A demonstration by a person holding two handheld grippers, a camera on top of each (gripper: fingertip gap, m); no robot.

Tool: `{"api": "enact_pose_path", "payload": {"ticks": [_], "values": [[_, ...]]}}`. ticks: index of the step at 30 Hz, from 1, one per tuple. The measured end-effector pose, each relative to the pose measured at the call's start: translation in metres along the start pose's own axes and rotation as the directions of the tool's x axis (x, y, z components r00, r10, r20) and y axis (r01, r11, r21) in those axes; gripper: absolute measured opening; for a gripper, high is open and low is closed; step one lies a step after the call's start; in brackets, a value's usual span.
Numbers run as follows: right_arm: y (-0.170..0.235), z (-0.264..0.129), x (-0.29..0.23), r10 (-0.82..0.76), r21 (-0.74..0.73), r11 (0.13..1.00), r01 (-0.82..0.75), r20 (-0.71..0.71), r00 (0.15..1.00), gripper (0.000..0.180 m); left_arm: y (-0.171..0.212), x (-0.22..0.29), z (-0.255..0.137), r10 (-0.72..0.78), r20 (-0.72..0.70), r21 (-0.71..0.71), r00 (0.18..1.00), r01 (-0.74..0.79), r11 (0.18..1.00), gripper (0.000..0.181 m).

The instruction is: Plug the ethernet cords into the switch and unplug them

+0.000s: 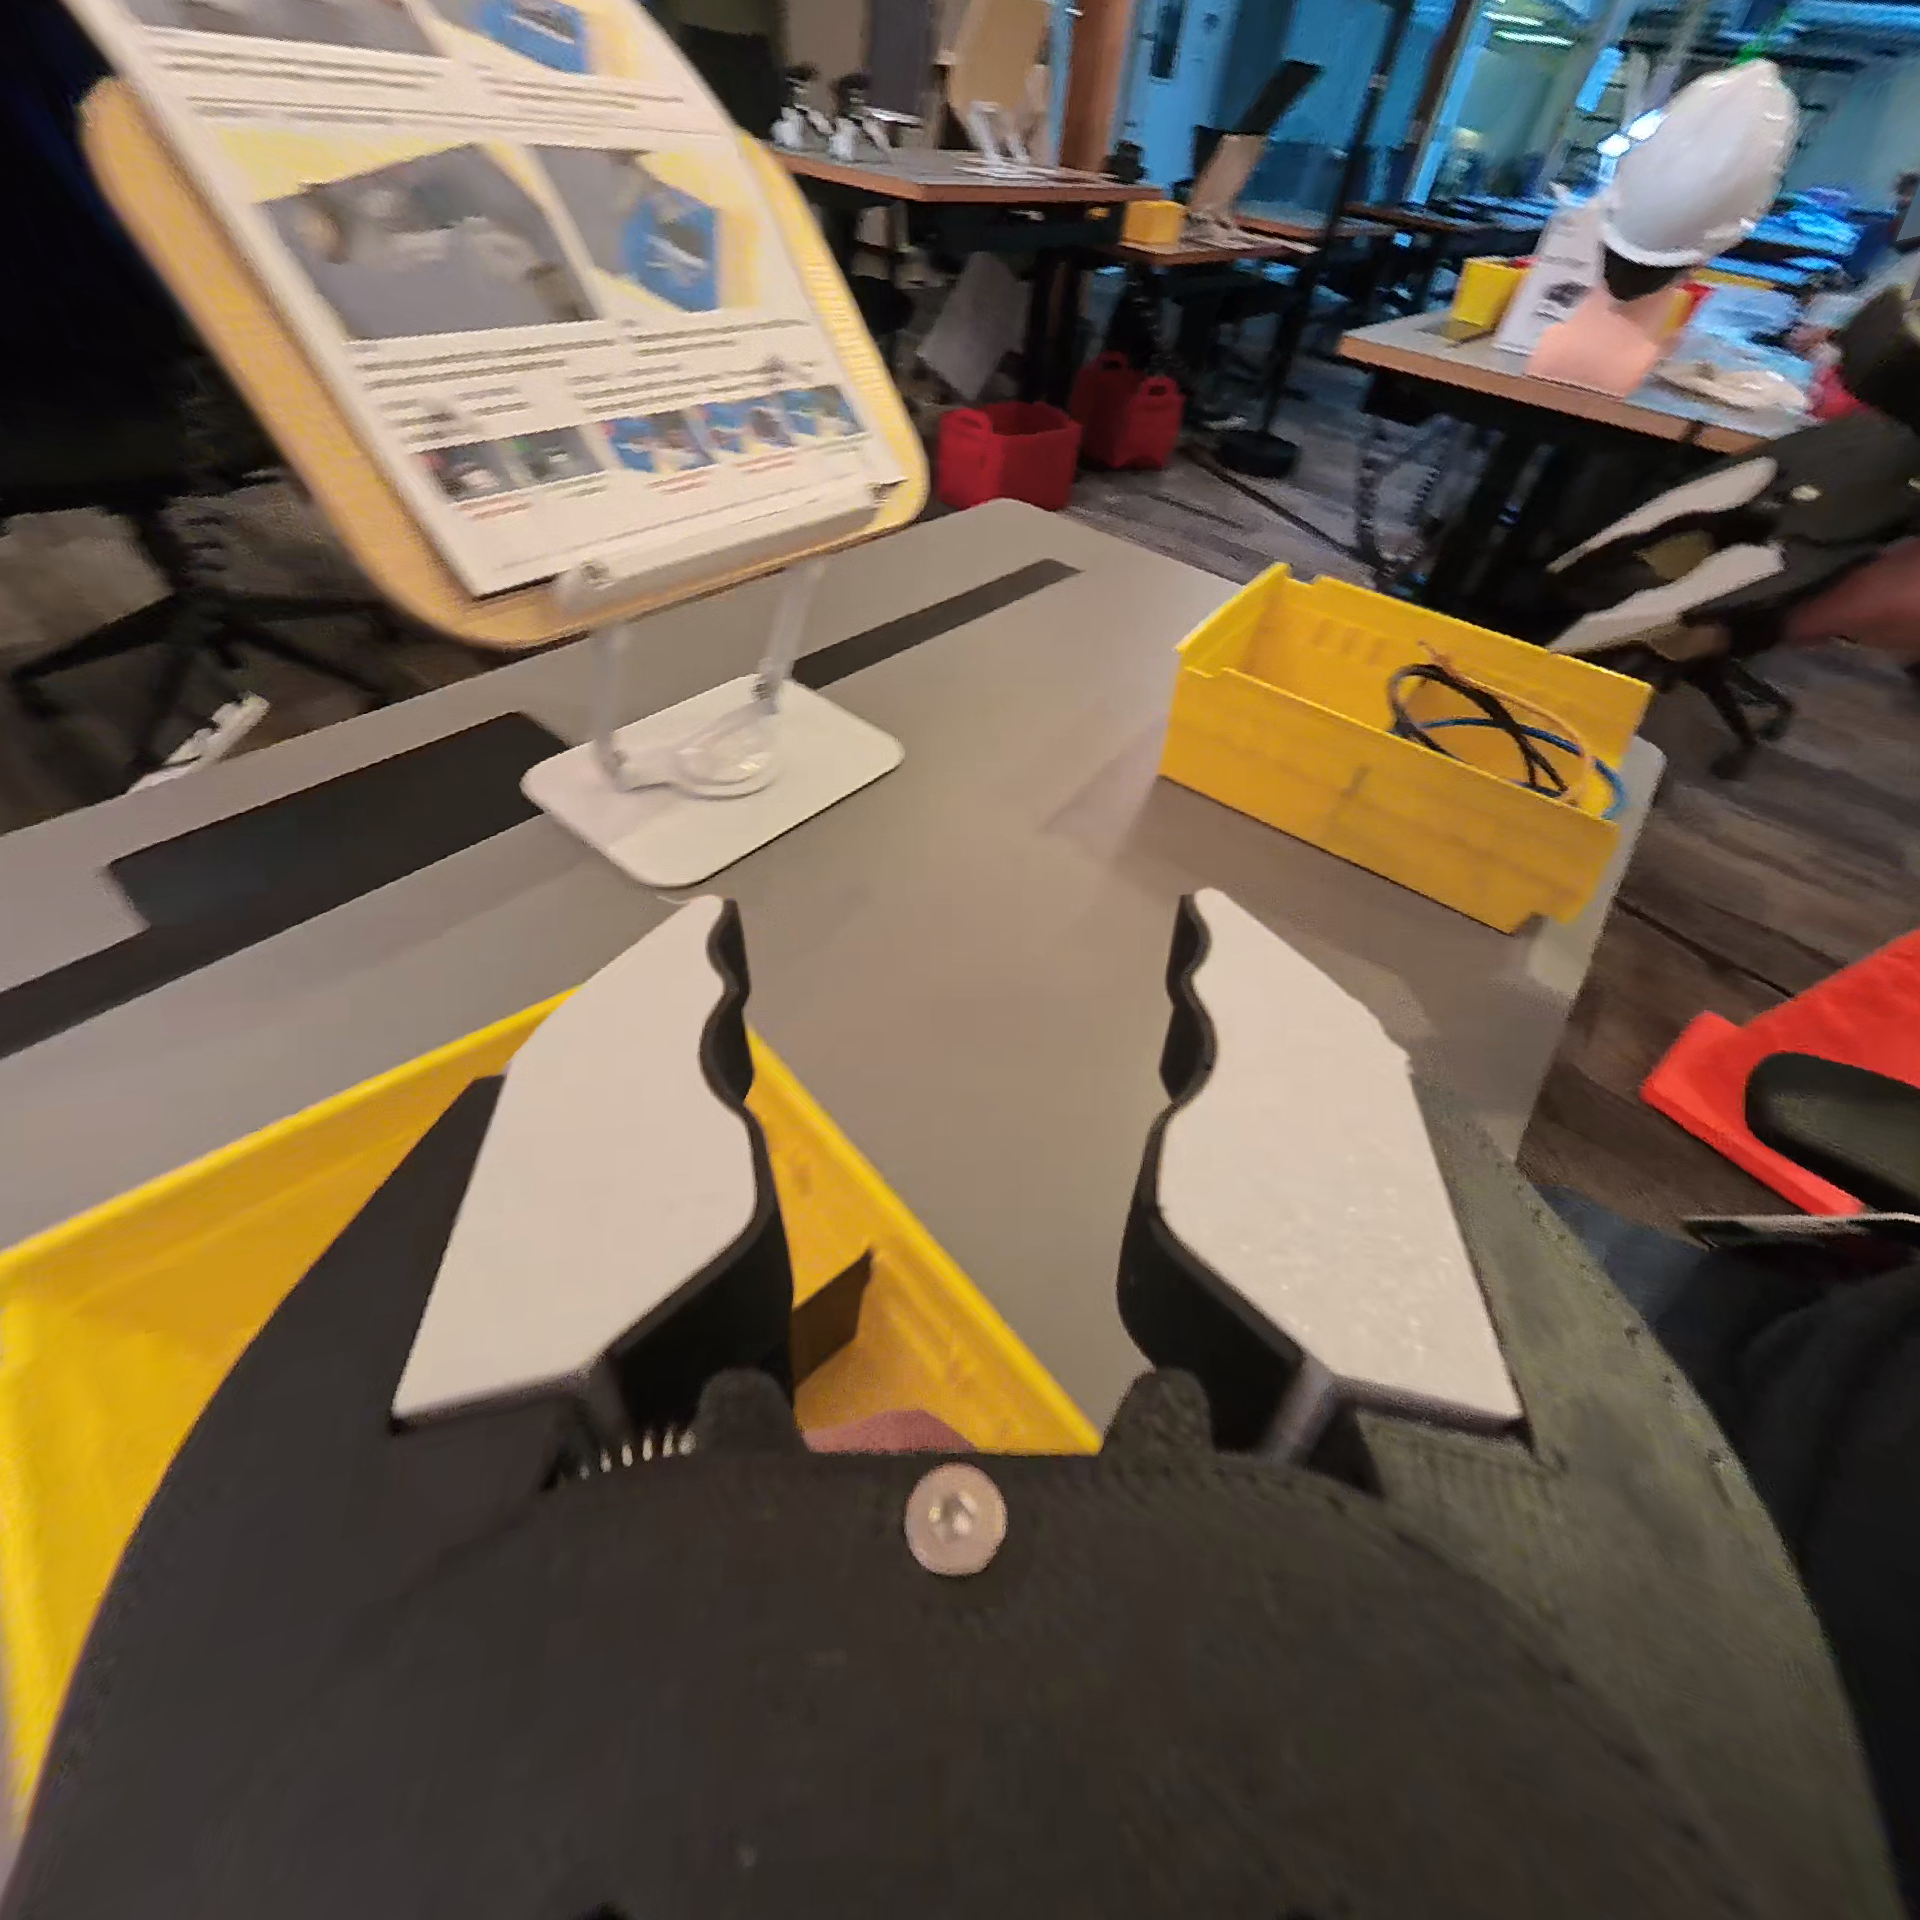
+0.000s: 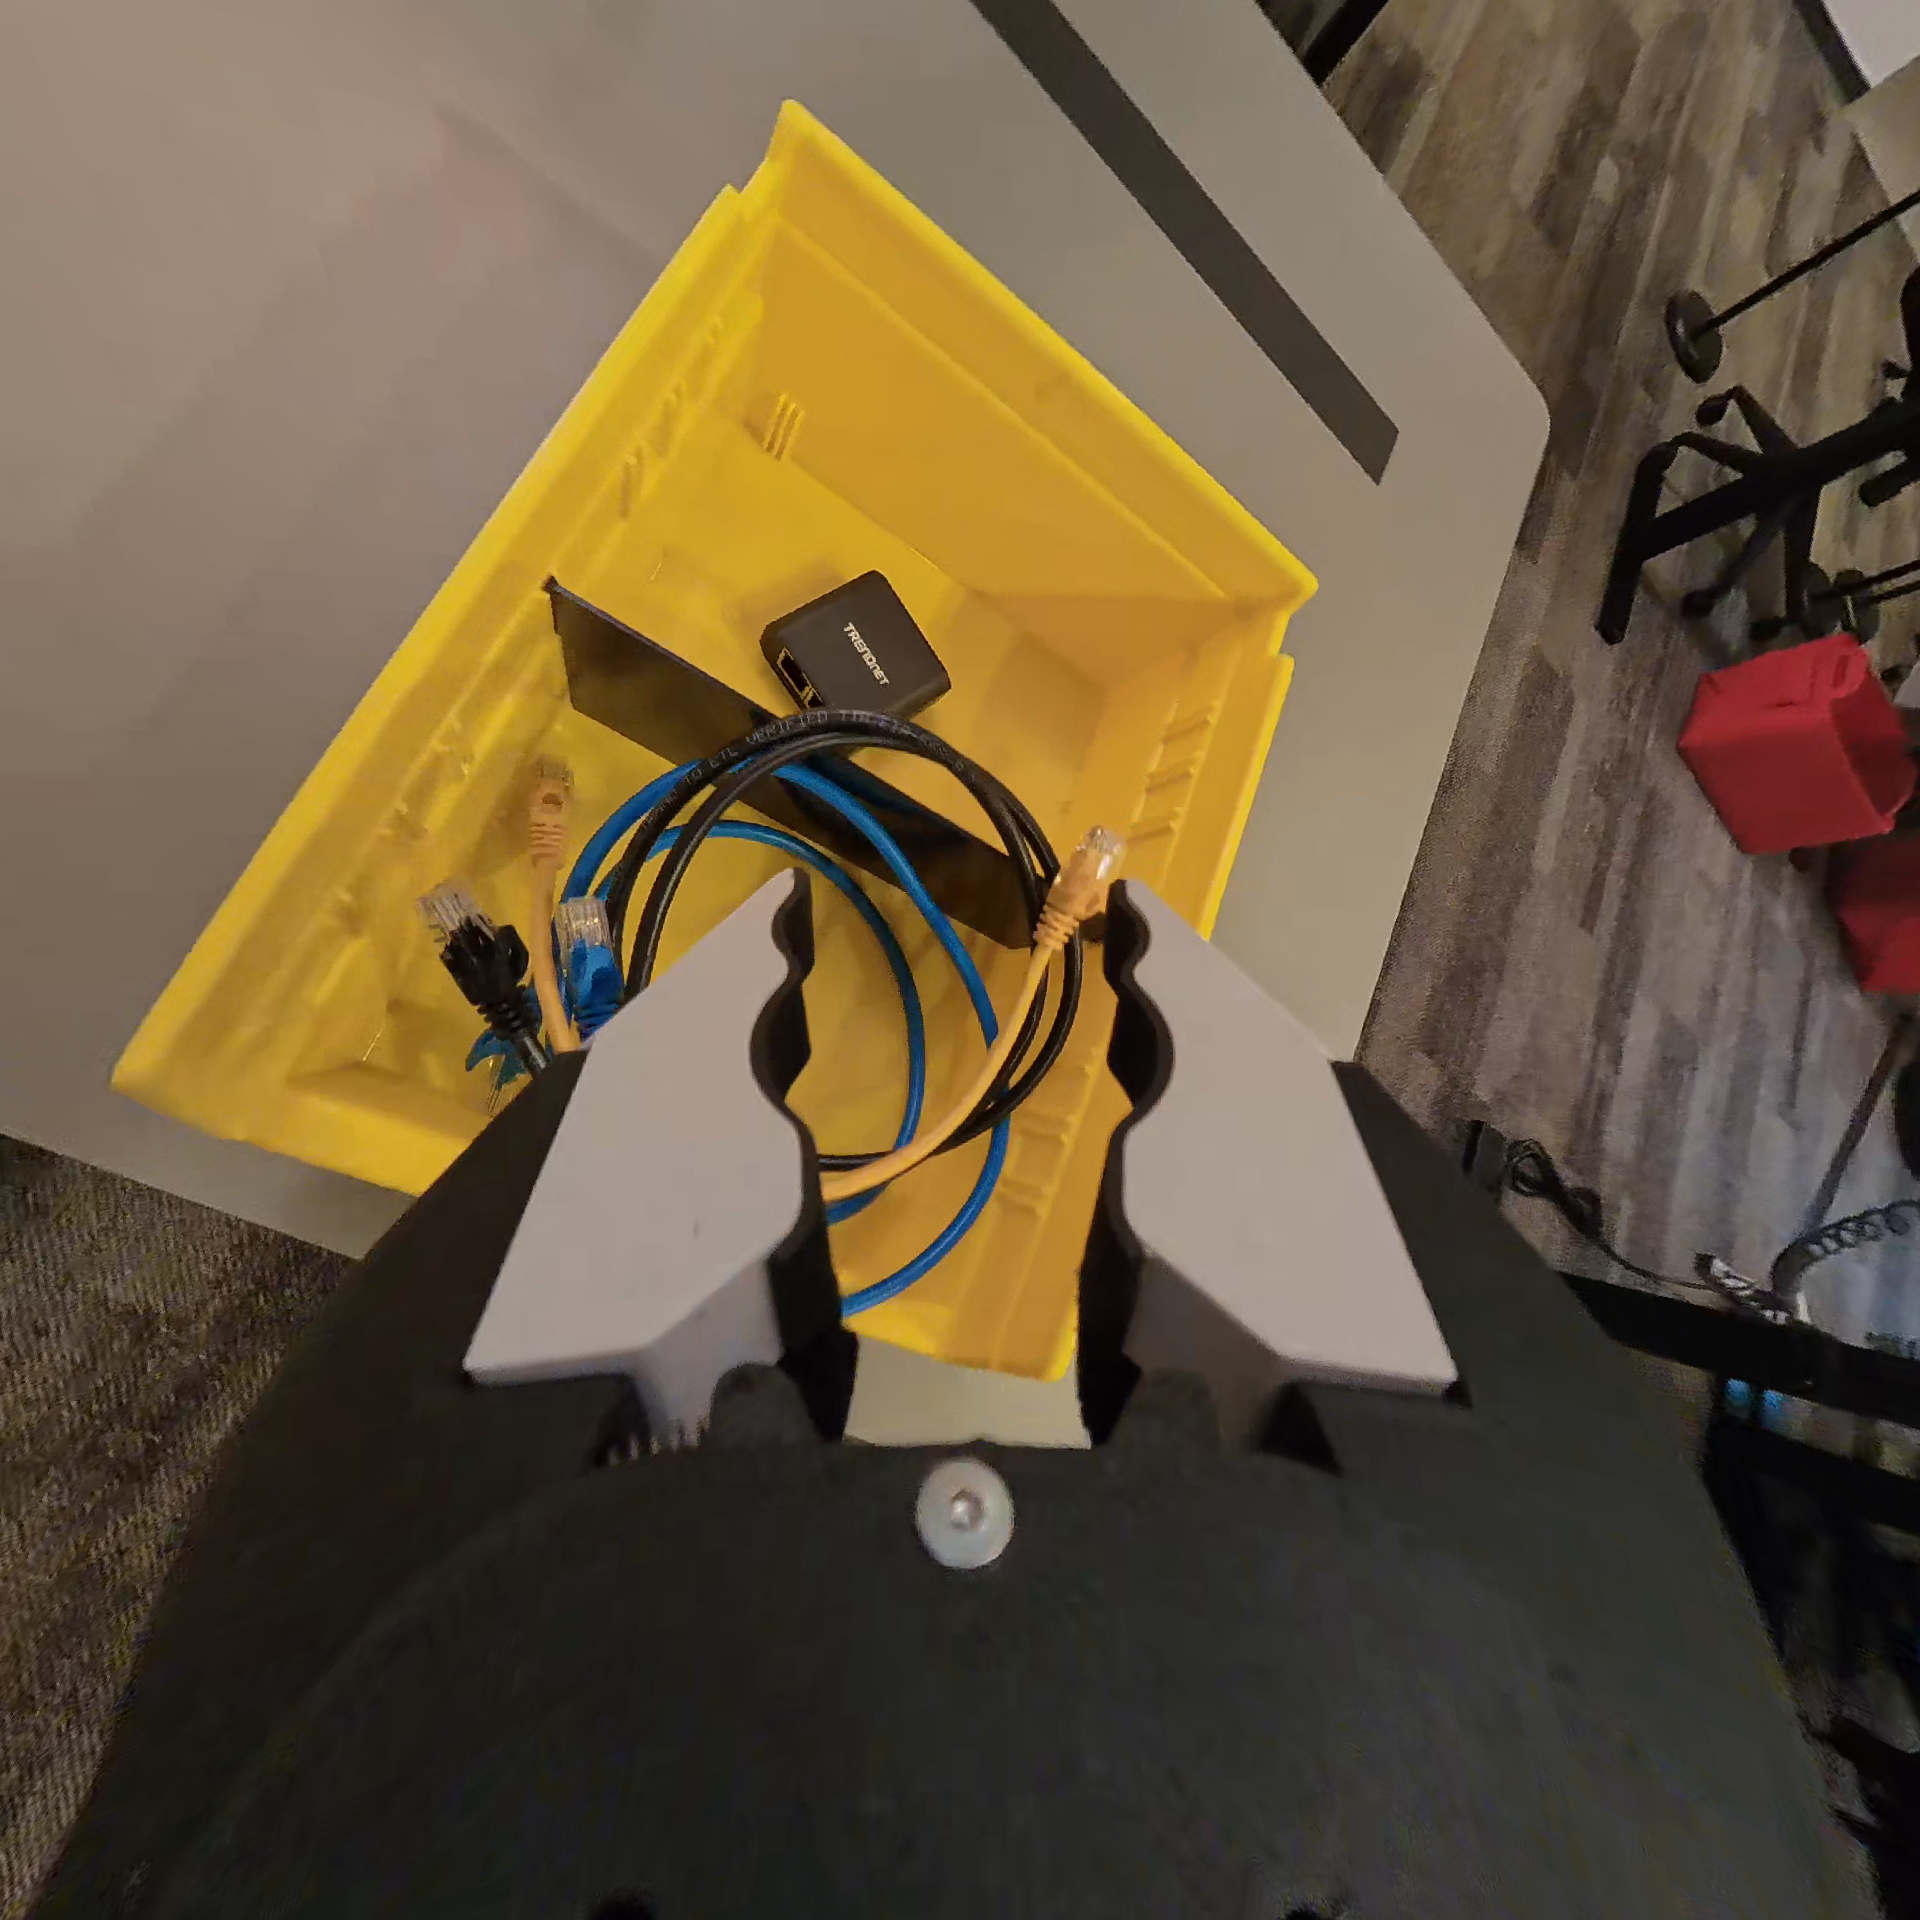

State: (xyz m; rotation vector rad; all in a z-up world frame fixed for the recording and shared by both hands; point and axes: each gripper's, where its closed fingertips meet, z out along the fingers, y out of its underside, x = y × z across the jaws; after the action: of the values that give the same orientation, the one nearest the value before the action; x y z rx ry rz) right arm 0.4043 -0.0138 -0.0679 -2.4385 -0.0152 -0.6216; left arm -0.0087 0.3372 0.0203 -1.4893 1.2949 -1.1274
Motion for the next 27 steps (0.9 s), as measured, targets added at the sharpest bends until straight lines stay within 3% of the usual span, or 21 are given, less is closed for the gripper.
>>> {"api": "enact_pose_path", "payload": {"ticks": [6, 12, 17, 20, 24, 27], "values": [[0.031, -0.011, 0.008, 0.123, 0.035, 0.992, -0.122, -0.014, 0.992, 0.063, 0.036, -0.063, -0.061, 0.011, 0.272, -0.065, 0.962, 0.008, 0.998, 0.081], [0.073, -0.009, 0.029, 0.243, 0.012, 0.970, -0.243, -0.048, 0.969, 0.067, 0.074, -0.102, -0.094, -0.008, 0.423, -0.128, 0.906, 0.069, 0.989, 0.088], [0.087, 0.011, 0.023, 0.310, -0.004, 0.951, -0.310, 0.051, 0.949, 0.075, 0.110, -0.118, -0.104, -0.060, 0.464, -0.193, 0.884, 0.166, 0.967, 0.095], [0.095, 0.026, 0.032, 0.331, -0.032, 0.943, -0.330, 0.028, 0.943, 0.074, 0.143, -0.142, -0.115, -0.057, 0.552, -0.262, 0.832, 0.238, 0.935, 0.103], [0.111, 0.047, 0.048, 0.372, -0.074, 0.925, -0.372, -0.014, 0.928, 0.068, 0.182, -0.155, -0.119, -0.241, 0.544, -0.232, 0.804, 0.420, 0.877, 0.110], [0.122, 0.062, 0.038, 0.421, -0.128, 0.903, -0.411, 0.067, 0.905, 0.057, 0.193, -0.153, -0.109, -0.337, 0.480, -0.219, 0.810, 0.483, 0.848, 0.107]]}}
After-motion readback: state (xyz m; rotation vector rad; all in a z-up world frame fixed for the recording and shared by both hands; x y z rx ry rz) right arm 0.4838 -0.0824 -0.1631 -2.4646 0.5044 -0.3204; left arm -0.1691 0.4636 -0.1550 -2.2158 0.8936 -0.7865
